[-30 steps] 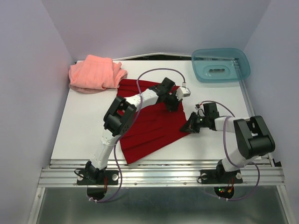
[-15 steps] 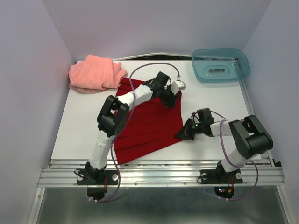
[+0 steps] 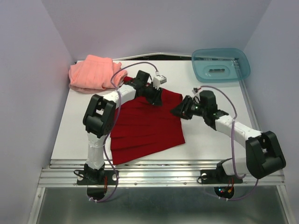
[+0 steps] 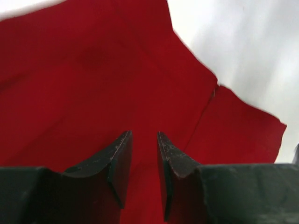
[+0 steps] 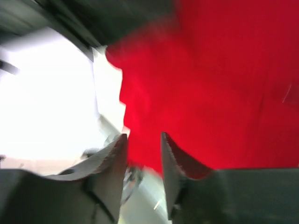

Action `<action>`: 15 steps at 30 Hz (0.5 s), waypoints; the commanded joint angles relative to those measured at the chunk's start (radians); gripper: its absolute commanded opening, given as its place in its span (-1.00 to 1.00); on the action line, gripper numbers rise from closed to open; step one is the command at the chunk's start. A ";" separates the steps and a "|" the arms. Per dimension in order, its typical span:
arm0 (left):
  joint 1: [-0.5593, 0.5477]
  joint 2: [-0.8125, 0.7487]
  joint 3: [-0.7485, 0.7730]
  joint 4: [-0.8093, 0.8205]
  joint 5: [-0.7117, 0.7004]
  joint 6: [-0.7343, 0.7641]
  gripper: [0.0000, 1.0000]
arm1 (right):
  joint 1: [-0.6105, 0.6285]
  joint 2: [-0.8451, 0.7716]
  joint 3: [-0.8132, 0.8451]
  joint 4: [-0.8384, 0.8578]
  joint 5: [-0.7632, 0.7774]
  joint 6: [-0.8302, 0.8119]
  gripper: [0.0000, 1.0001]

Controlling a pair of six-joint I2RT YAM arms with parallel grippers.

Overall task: Fold and stack the skirts
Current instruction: Fold the skirt

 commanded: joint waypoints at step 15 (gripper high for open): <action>-0.083 -0.111 -0.169 0.105 0.055 0.009 -0.37 | -0.191 0.462 0.548 0.048 -0.013 -0.316 -0.50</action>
